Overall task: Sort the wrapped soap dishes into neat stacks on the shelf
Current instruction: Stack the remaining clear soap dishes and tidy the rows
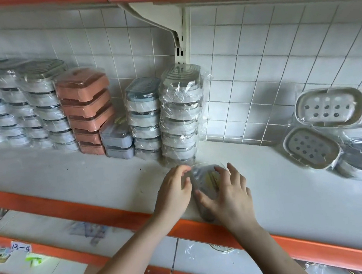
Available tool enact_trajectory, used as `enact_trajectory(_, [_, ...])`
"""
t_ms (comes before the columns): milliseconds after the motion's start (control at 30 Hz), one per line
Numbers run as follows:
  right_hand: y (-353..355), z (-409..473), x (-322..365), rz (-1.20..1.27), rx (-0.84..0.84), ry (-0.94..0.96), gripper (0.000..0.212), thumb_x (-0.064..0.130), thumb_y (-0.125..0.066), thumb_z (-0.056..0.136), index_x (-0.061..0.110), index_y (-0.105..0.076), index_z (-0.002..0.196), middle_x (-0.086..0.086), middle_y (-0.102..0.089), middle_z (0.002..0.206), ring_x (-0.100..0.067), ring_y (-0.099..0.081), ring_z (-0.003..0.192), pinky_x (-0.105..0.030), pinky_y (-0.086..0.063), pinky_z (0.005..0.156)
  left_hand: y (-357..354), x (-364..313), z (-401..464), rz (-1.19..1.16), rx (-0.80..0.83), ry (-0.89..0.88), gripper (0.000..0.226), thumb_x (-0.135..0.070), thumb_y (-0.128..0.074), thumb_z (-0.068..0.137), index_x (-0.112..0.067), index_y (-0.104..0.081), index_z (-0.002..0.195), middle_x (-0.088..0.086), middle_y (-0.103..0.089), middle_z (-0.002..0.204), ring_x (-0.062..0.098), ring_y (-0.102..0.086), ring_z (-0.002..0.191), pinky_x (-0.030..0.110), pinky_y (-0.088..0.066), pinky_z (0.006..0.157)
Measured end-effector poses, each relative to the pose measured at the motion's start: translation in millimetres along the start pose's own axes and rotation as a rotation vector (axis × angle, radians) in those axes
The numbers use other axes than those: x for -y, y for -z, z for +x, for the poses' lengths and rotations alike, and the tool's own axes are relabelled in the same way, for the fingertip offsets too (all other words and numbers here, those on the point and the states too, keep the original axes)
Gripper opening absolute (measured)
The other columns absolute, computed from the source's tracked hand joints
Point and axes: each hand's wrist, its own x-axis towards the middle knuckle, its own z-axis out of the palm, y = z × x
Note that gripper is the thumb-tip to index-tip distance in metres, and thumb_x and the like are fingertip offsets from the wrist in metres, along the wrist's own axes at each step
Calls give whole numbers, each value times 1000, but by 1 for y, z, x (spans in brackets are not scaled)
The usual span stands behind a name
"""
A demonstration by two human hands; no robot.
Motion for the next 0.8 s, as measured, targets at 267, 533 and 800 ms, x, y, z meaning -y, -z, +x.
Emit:
enact_trajectory(267, [4, -4, -1, -92, 52, 36, 98, 81, -30, 58, 22, -37, 137, -10, -31, 149, -32, -40, 127, -43, -45, 92, -13, 4, -16, -58, 48, 68, 38, -19, -40, 83, -24, -53, 119, -7, -61, 116, 15, -58, 106, 41, -49, 89])
enact_trajectory(533, [-3, -4, 2, -139, 19, -1, 87, 77, -41, 59, 19, -52, 122, -14, -54, 118, -36, -57, 94, -42, -53, 67, -10, 5, -21, -7, 57, 45, 42, -10, -50, 89, -23, -52, 128, -9, -61, 123, 11, -58, 110, 35, -48, 93])
enact_trajectory(800, [-2, -7, 7, -33, -22, -18, 80, 75, -40, 64, 20, -50, 122, -12, -52, 123, -36, -54, 103, -44, -49, 77, -2, 0, -19, -128, 42, 59, 36, -7, -48, 86, -17, -59, 119, -3, -65, 114, 0, -59, 102, 10, -43, 88])
